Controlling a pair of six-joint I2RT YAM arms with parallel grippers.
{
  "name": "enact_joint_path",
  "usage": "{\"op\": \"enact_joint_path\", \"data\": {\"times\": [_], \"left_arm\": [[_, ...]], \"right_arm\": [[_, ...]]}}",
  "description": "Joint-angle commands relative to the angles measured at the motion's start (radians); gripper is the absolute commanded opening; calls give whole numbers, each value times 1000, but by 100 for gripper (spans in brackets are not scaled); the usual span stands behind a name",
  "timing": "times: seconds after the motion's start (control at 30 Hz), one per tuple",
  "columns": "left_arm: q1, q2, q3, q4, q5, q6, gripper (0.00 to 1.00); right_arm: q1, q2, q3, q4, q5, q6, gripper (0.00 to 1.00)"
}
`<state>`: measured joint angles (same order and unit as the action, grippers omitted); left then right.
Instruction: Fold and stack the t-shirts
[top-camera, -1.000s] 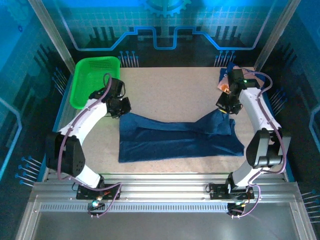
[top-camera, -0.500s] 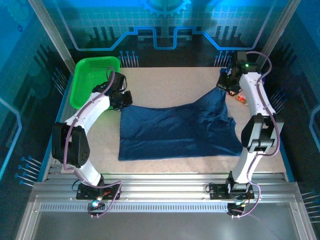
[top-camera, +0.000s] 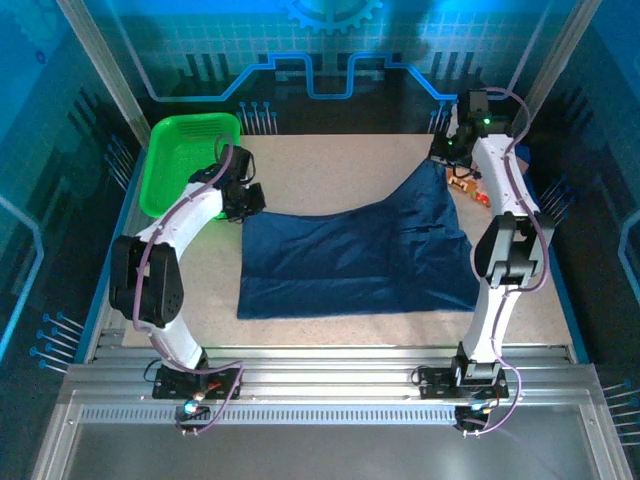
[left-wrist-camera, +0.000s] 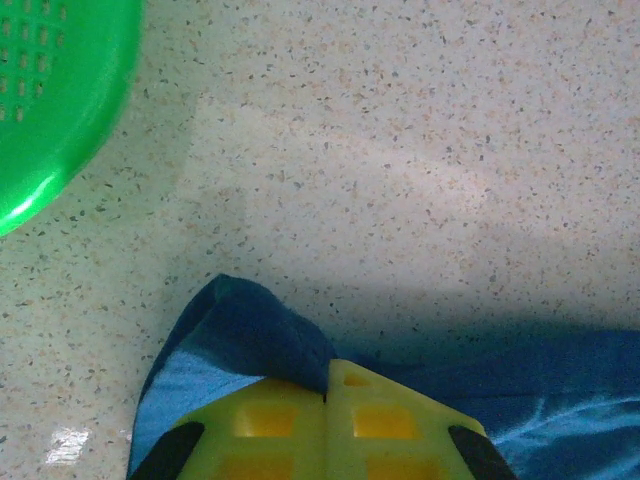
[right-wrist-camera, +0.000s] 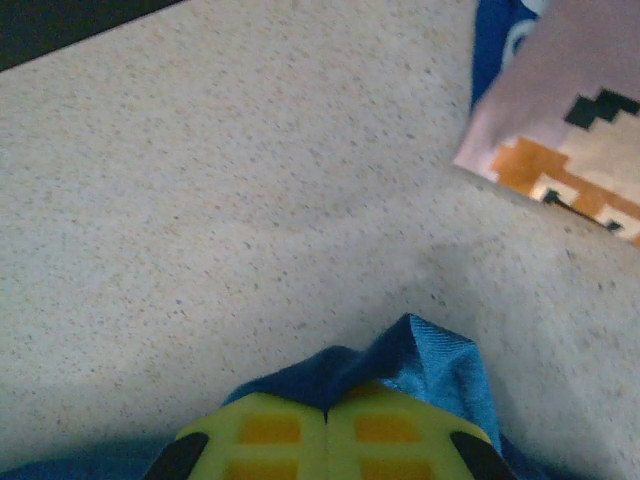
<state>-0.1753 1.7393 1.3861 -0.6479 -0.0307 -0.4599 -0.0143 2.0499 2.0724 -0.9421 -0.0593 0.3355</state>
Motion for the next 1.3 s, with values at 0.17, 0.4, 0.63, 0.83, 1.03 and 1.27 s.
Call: {"op": "enact_joint_path", "data": {"times": [0.17, 0.4, 0.63, 0.83, 1.03, 1.27], "left_arm": [[17, 21, 15, 8, -11, 38, 0], [20, 16, -2, 17, -3, 36, 0], [26, -26, -44, 20, 20, 56, 0], [35, -96, -116, 4, 43, 73, 0], [39, -164, -190, 6, 56, 57, 0], [42, -197, -247, 0, 54, 59, 0]], "right_arm": [[-9, 89, 174, 5, -124, -47, 0], [-9, 22, 54, -3, -111, -42, 0], [-16, -81, -101, -40, -59, -40, 0], [-41, -189, -246, -69, -77, 9, 0], [-63, -300, -421, -86, -150, 73, 0], [-105, -412, -568, -90, -197, 126, 0]]}}
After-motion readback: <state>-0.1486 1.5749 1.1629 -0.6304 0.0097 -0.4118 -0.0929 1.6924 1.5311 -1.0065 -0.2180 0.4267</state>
